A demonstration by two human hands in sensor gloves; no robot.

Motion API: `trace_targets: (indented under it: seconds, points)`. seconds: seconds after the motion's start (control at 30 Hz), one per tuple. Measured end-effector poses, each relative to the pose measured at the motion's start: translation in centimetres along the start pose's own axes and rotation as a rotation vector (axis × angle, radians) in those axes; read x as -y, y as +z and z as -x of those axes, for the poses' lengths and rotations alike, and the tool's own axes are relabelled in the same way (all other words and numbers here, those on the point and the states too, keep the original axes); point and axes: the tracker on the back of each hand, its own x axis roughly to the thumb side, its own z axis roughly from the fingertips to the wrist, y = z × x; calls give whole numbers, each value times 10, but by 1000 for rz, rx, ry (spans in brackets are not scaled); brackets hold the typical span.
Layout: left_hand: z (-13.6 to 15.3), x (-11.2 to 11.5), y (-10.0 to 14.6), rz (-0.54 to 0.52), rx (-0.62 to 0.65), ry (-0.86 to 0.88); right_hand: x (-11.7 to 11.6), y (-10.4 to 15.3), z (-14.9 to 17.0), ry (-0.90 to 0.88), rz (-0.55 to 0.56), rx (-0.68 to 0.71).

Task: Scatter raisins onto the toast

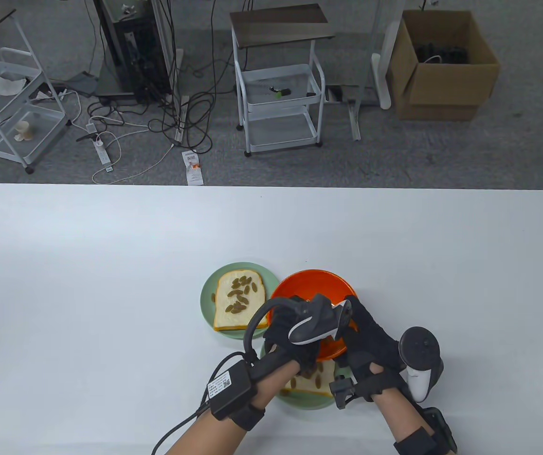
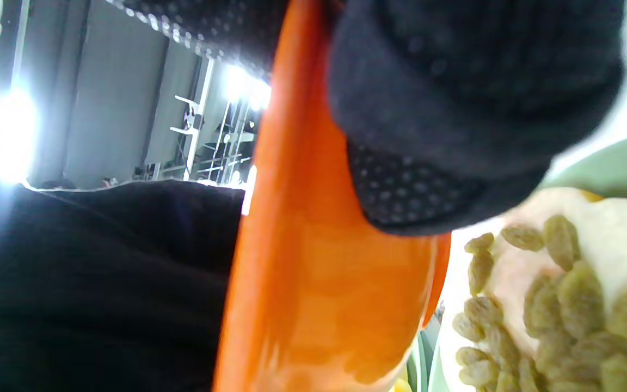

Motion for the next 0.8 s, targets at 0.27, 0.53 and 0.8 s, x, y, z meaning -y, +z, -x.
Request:
trace_targets:
  seconds: [0.27,0.53,0.8]
  points:
    - [0,4,-5,-100,26,23,5,-2,-1,-8,12,11]
    - [6,12,-14,-234,38,87,6,-6,1,20,-2,2]
    - [27,5,-13,-301,49,294,9,-9,2,52,-7,-13]
